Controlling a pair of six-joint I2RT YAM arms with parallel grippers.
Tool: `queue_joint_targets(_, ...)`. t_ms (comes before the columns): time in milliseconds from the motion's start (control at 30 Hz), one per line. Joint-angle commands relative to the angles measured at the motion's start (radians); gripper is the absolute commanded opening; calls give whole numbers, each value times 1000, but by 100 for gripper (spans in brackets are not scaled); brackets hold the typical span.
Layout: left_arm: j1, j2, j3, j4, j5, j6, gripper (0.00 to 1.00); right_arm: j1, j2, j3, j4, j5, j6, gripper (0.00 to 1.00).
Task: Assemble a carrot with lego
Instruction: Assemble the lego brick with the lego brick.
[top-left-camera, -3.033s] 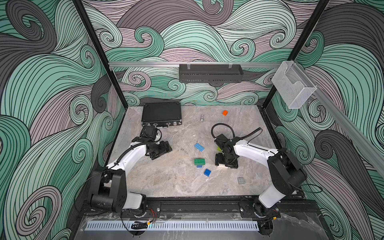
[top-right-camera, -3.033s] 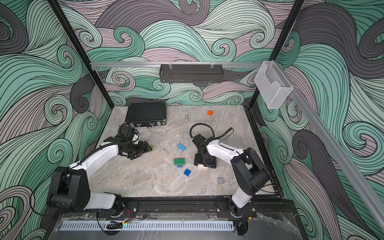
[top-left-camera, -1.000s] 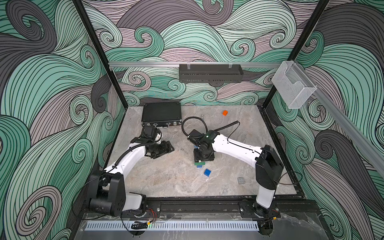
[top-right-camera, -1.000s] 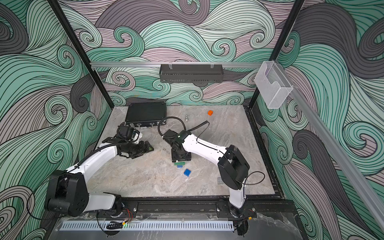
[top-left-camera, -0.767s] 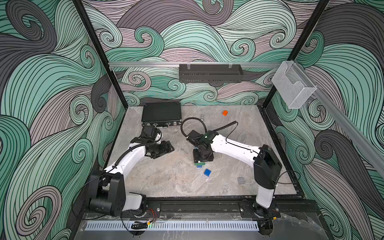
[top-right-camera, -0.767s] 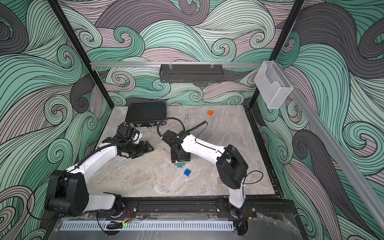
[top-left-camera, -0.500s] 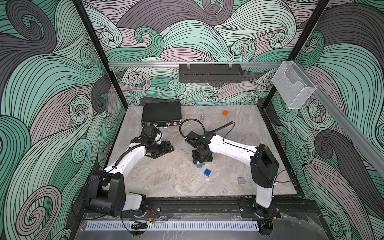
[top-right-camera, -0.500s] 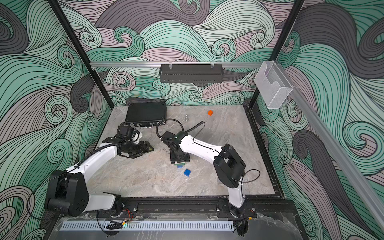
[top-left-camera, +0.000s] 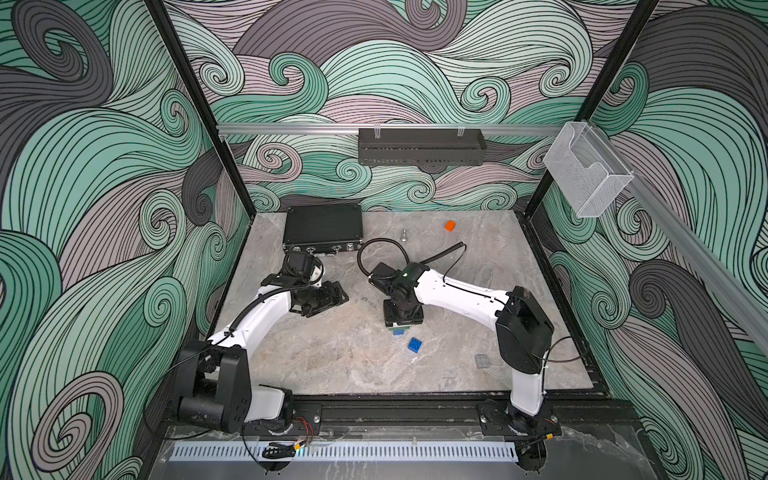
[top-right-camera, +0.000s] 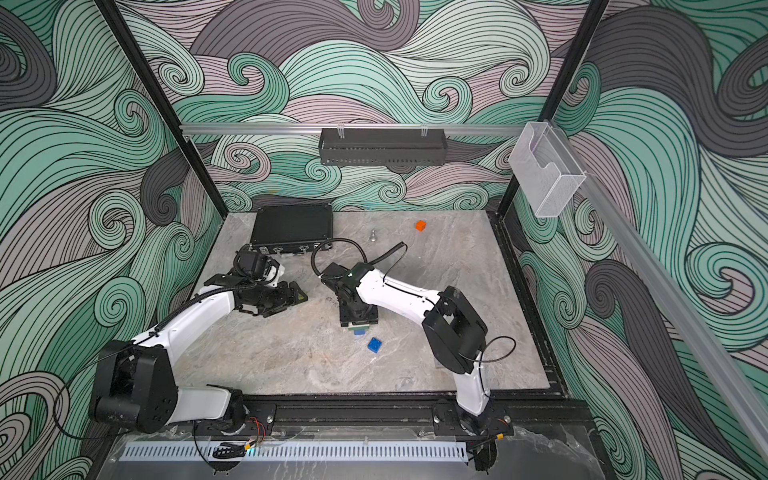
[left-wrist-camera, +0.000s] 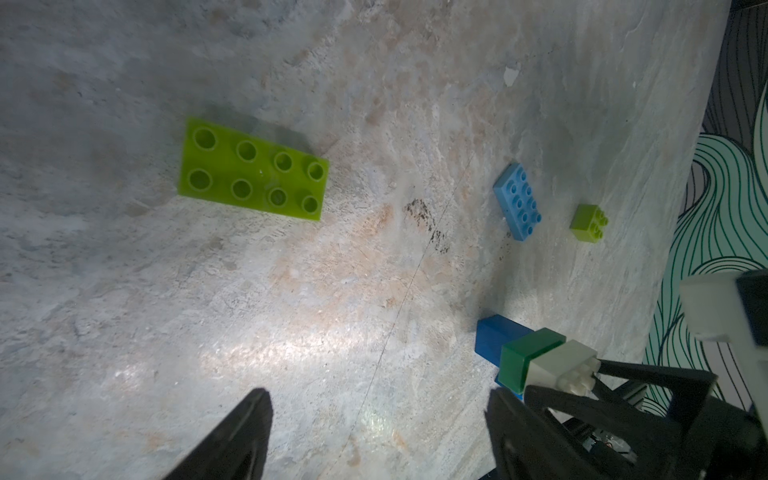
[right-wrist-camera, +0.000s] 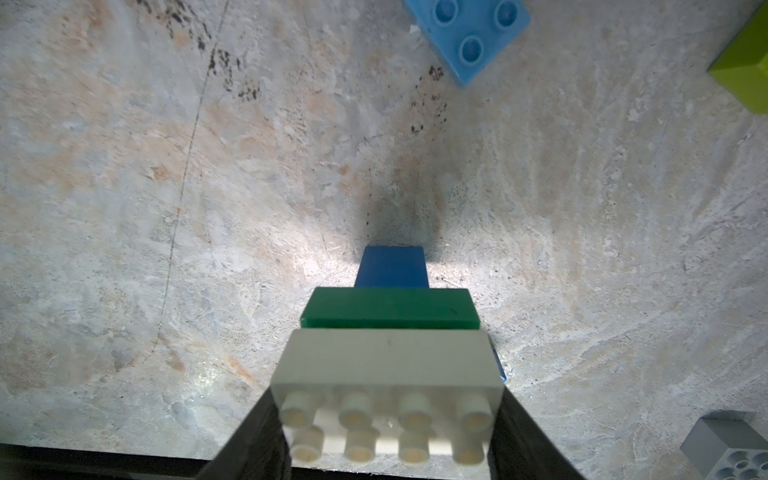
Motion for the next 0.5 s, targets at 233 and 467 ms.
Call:
queue_joint_targets(233,-4,-18,33,-25,-6,17,82,-3,53,-27,-45,7,-9,47)
queue_joint_targets(467,-3,-14,36,-24,-6,16,82,4,91,-53,-45,10,-22,46)
